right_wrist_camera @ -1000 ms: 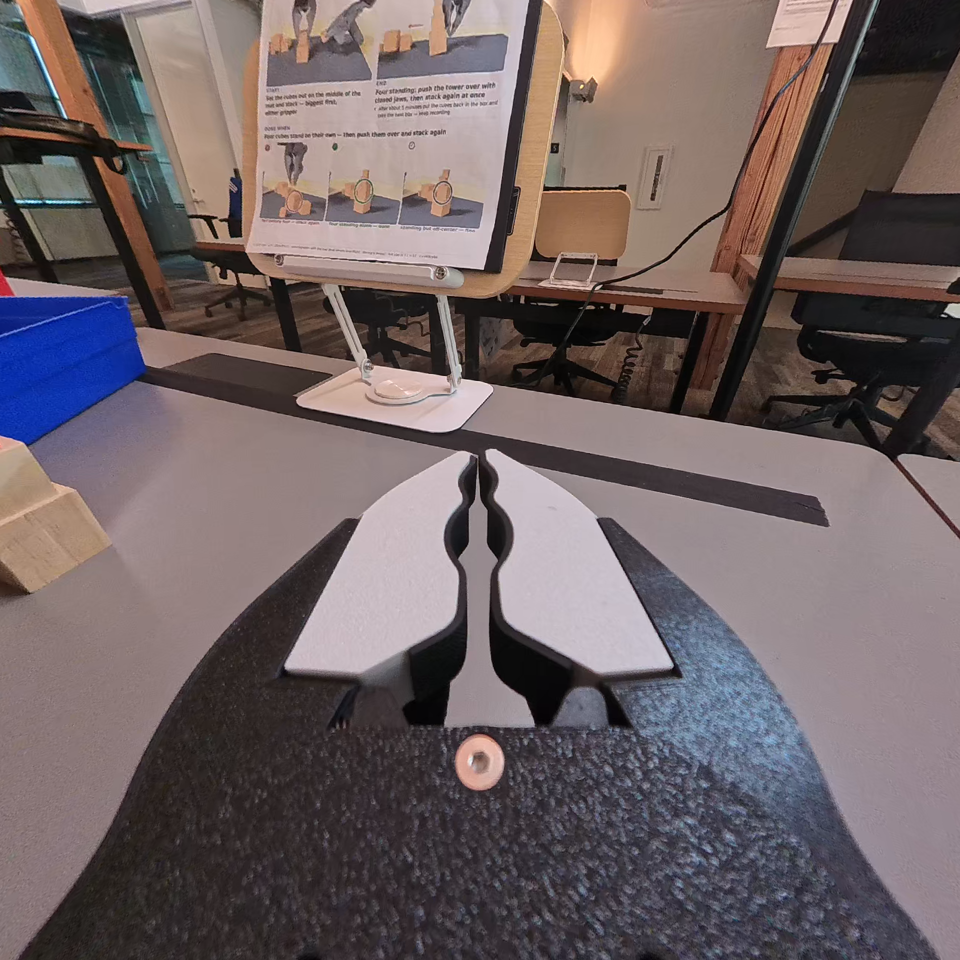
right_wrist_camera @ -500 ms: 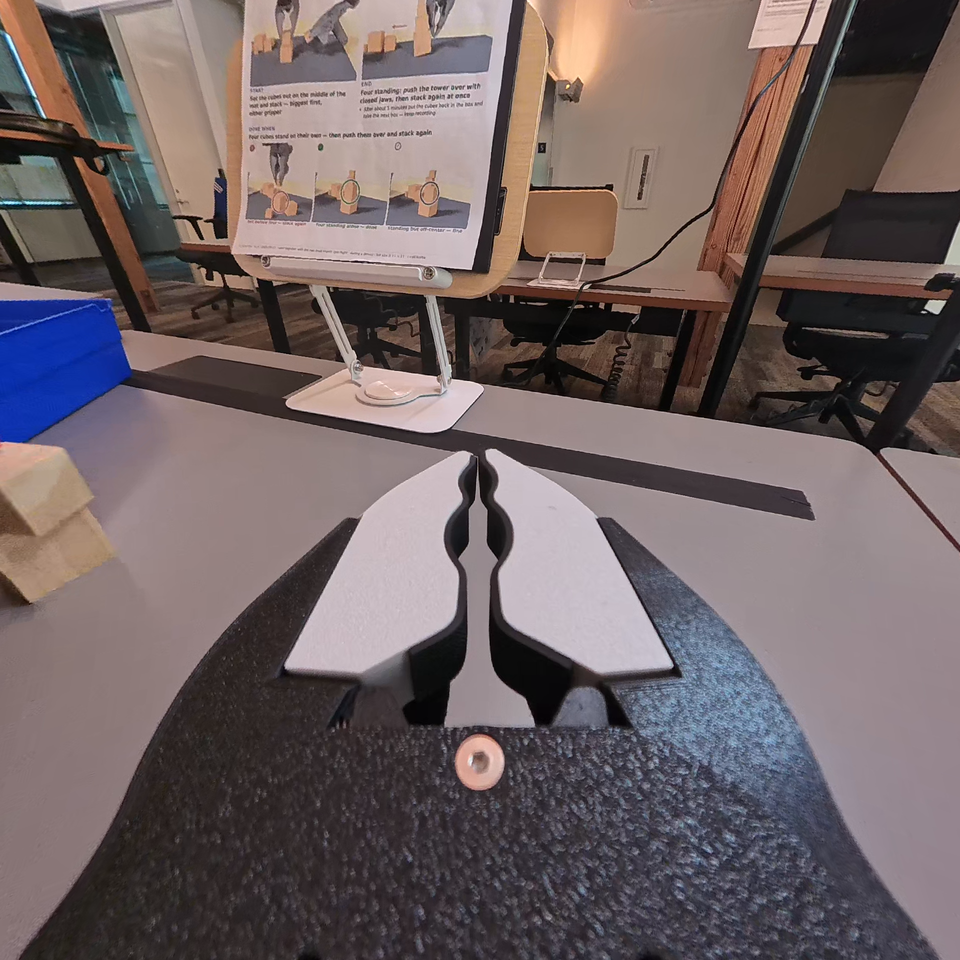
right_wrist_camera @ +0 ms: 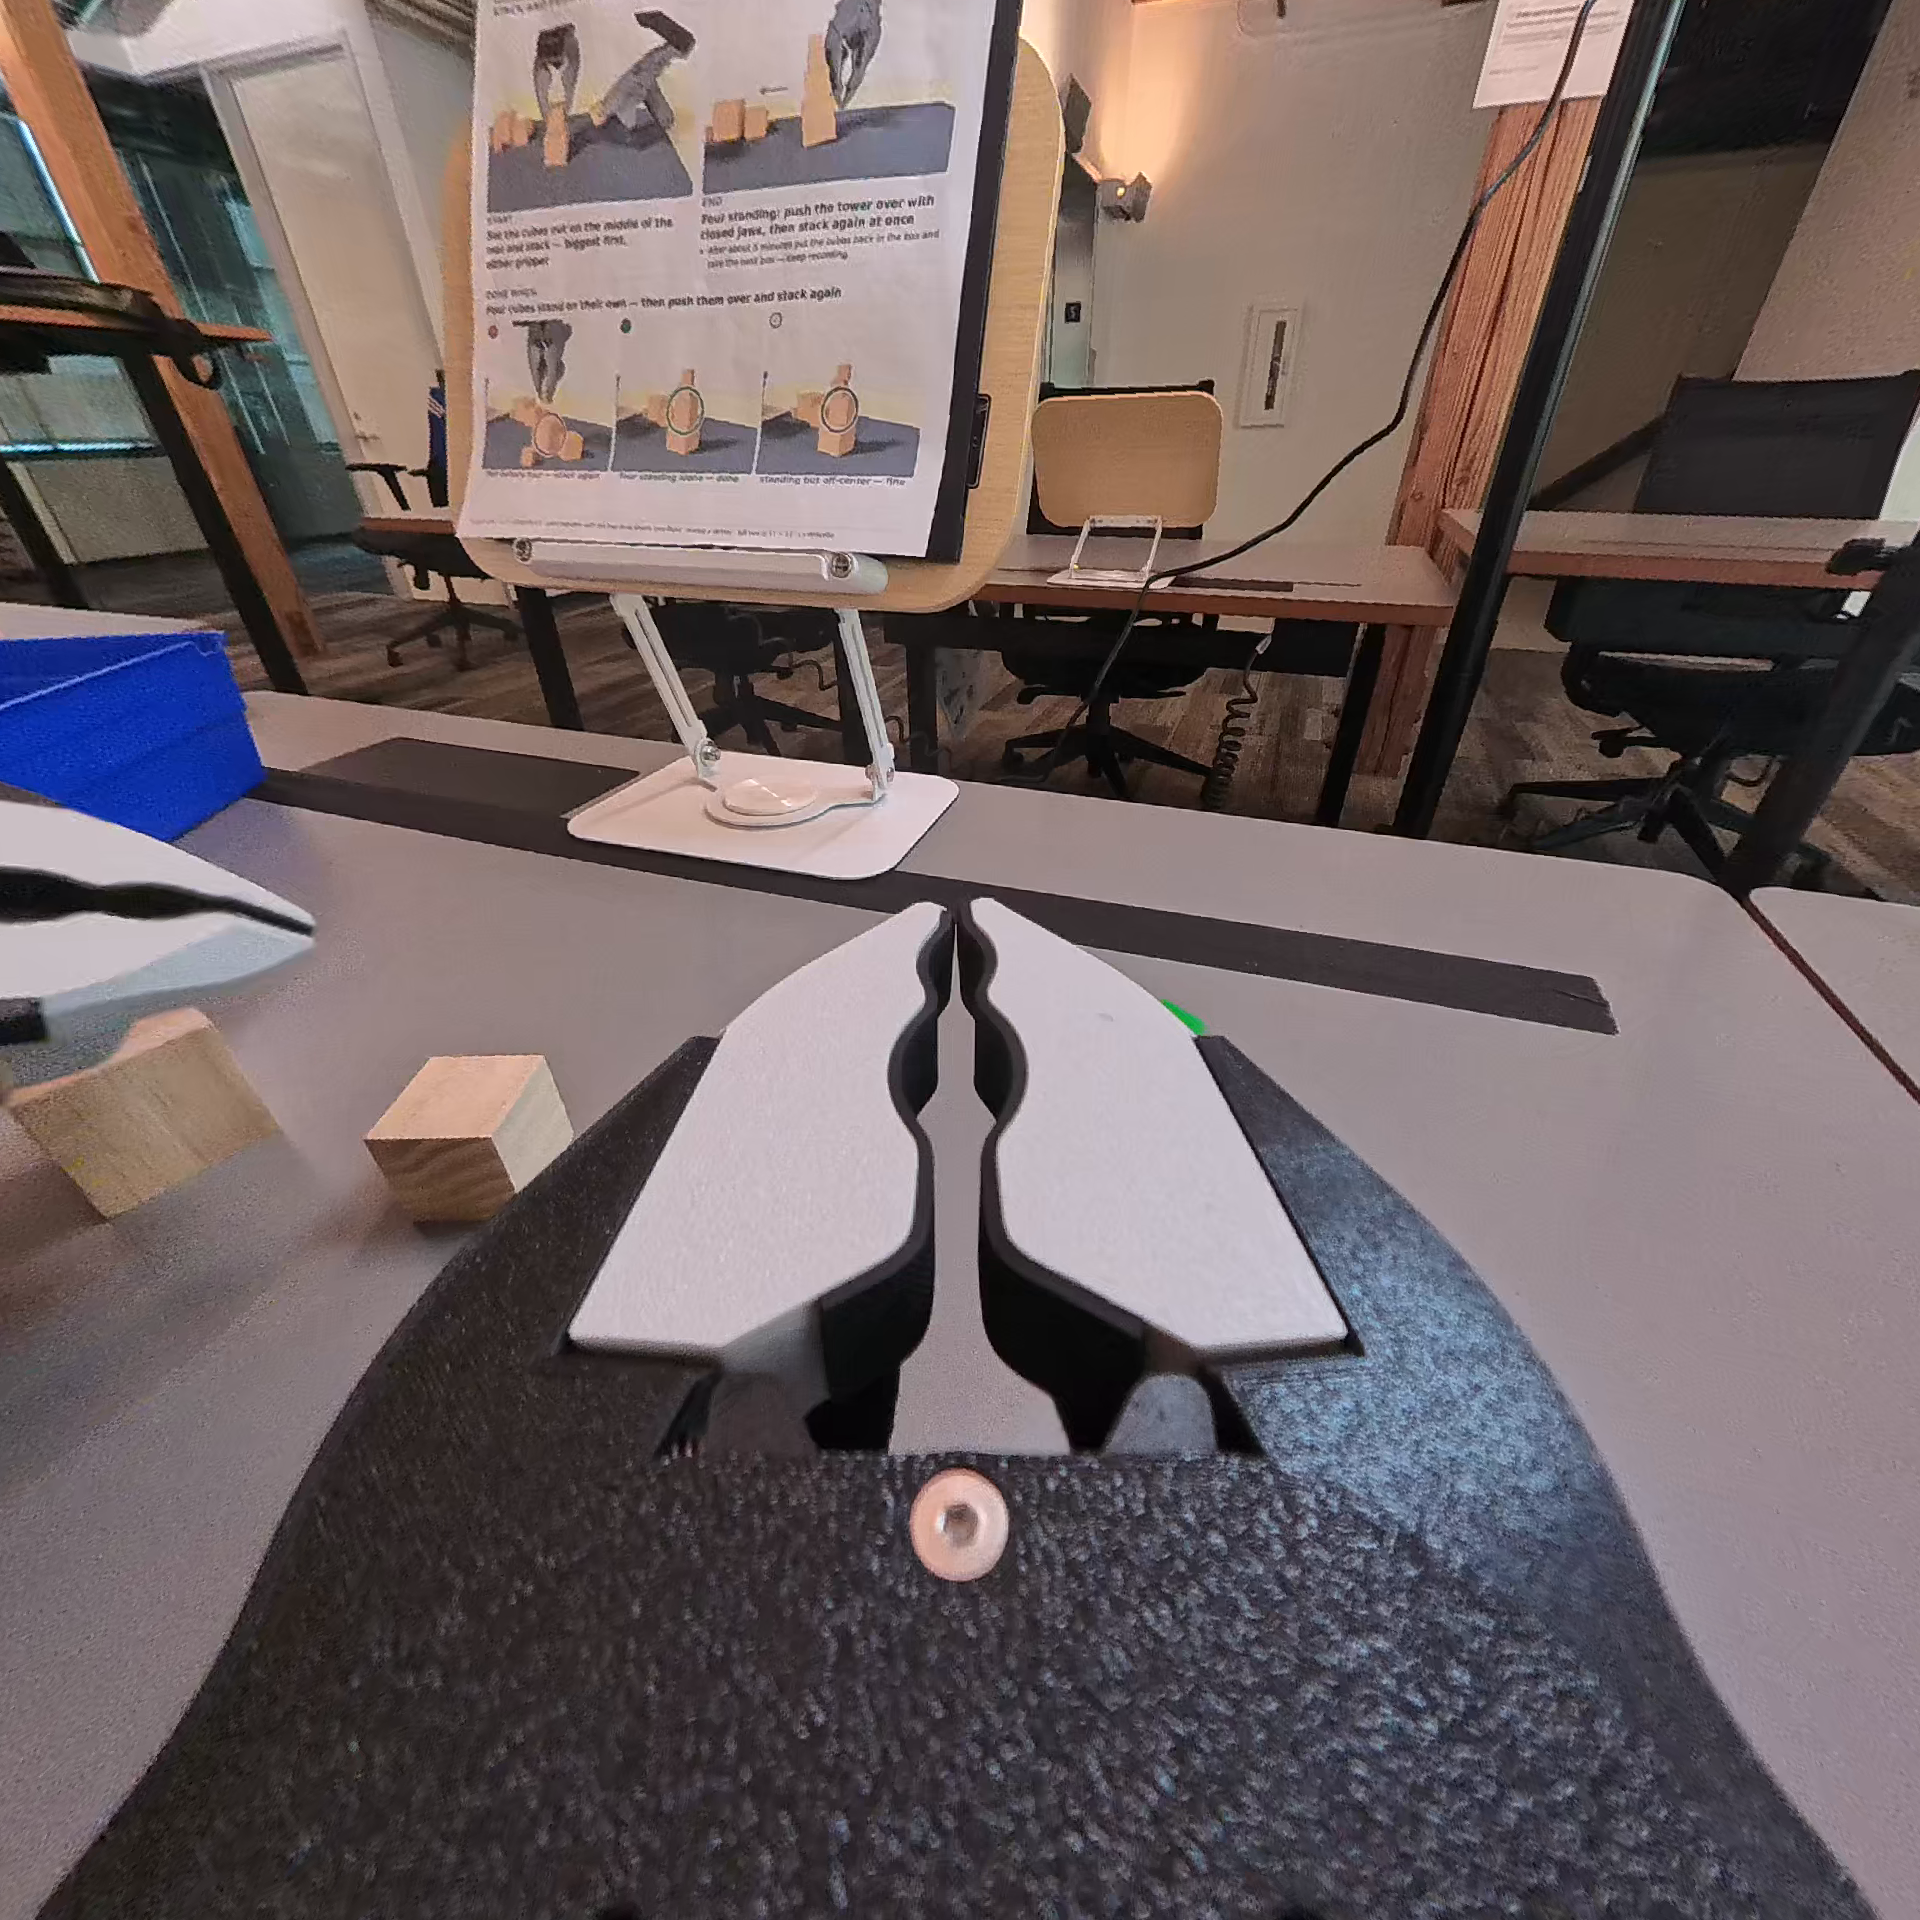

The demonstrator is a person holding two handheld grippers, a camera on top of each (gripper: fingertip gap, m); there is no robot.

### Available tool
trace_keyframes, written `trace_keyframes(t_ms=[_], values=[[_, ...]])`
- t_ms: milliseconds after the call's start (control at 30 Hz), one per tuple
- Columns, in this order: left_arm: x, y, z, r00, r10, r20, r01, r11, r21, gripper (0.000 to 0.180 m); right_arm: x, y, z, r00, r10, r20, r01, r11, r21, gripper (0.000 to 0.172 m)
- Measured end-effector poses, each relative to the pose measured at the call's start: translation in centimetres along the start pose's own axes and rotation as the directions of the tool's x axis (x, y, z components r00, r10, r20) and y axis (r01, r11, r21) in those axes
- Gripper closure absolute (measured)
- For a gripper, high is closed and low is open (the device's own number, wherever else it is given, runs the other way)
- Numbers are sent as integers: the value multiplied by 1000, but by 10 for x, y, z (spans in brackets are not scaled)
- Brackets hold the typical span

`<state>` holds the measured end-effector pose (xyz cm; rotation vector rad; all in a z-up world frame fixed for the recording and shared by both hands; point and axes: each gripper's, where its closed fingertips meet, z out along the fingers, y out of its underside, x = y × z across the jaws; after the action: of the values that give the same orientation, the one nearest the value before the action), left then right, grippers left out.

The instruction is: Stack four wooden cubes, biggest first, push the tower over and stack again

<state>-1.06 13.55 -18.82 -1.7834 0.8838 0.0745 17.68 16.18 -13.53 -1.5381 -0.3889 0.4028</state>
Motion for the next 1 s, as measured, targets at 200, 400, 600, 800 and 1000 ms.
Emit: trace_keyframes(t_ms=[200, 400, 600, 800, 1000], values=[[-46, 4, -36, 981, -194, 14, 191, 974, 124, 180, -2, 3, 1, 1000, 3, 7, -3, 1000, -8, 171], [-109, 33, -62, 908, -415, 49, 389, 882, 264, 180, -8, 9, 5, 1000, -14, 22, 15, 999, -31, 171], [-143, 73, -59, 854, -517, 61, 462, 806, 369, 180, -12, 13, 7, 999, -41, 33, 42, 998, -48, 171], [-142, 79, -50, 855, -517, 47, 467, 806, 365, 180, -12, 18, 9, 998, -55, 36, 57, 996, -62, 171], [-139, 80, -51, 854, -518, 43, 469, 805, 364, 180, -16, 20, 10, 997, -59, 55, 63, 996, -68, 170]])
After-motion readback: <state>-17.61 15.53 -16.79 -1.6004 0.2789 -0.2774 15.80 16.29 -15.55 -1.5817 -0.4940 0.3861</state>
